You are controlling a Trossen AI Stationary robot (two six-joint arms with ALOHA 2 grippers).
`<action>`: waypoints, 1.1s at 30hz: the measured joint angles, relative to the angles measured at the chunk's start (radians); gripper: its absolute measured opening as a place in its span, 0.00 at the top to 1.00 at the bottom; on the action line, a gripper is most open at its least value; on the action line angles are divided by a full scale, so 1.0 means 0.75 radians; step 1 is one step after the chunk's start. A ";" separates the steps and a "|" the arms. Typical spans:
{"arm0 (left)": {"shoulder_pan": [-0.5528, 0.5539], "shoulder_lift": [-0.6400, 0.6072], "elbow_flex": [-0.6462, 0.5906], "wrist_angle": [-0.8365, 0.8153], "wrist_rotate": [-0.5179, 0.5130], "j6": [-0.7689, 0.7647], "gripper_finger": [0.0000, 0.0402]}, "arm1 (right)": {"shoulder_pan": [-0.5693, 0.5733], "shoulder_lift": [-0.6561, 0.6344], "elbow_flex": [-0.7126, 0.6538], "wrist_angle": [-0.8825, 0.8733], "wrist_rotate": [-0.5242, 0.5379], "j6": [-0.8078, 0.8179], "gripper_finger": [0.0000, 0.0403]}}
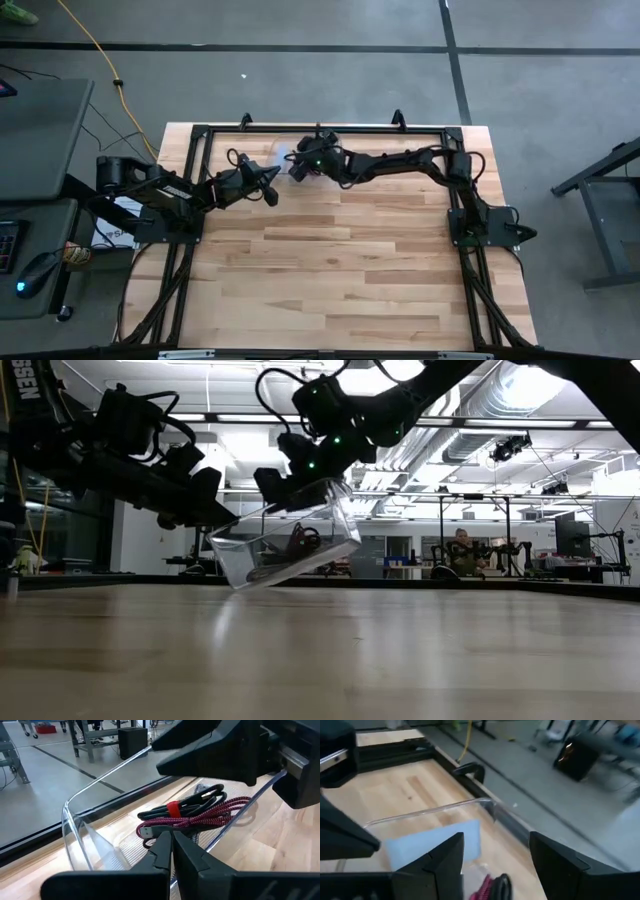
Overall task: Pick and place USB-C Cables
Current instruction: Return to Home Position
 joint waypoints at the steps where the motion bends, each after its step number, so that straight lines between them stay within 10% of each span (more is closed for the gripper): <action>1: 0.000 0.001 0.000 0.000 0.001 0.000 1.00 | 0.010 0.000 0.000 0.010 0.037 -0.022 0.46; 10: -0.008 0.008 -0.003 -0.038 0.143 0.001 1.00 | 0.041 -0.010 0.012 0.142 0.451 -0.209 0.46; 33: -0.003 -0.006 0.009 -0.018 0.041 0.070 1.00 | 0.049 -0.054 0.005 0.073 0.339 -0.325 0.46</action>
